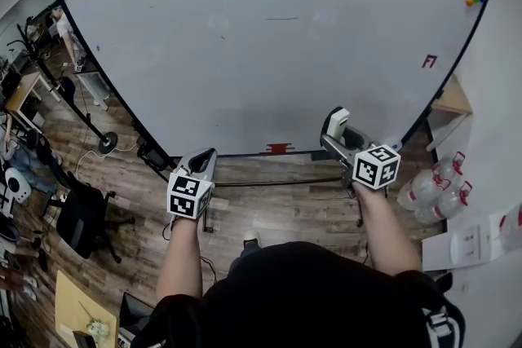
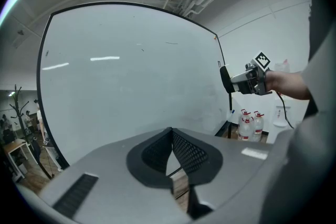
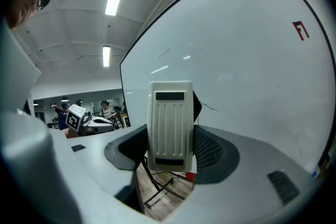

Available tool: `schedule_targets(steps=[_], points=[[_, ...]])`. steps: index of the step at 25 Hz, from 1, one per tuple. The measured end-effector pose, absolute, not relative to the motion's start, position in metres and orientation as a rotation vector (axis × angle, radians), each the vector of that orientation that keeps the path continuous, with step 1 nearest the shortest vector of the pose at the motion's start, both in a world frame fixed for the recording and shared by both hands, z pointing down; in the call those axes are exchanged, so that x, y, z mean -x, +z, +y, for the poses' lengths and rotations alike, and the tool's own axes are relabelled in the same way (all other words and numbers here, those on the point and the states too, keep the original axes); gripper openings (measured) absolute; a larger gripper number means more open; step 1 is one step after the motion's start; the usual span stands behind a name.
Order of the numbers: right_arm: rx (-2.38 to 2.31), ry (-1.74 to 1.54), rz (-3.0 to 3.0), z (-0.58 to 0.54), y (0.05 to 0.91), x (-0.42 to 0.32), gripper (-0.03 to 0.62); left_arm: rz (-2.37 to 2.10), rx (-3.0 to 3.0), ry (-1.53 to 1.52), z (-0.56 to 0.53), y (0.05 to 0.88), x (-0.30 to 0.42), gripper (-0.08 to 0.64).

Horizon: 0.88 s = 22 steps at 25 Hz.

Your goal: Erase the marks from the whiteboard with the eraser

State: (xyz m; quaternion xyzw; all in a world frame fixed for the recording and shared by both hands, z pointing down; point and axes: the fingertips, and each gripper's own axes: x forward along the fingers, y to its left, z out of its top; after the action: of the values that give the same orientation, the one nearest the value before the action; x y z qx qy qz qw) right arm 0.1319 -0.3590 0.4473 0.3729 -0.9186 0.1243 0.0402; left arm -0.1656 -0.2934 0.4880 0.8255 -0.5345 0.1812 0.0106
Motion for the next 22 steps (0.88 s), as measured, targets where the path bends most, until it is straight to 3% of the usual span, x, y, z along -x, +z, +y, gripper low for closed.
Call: schedule_targets(steps=[22], points=[[-1.195,0.374,-2.803,-0.389,0.442,-0.121,0.249,-1.639,-2.600,0.573,-0.332,0.485,0.184,0.011]])
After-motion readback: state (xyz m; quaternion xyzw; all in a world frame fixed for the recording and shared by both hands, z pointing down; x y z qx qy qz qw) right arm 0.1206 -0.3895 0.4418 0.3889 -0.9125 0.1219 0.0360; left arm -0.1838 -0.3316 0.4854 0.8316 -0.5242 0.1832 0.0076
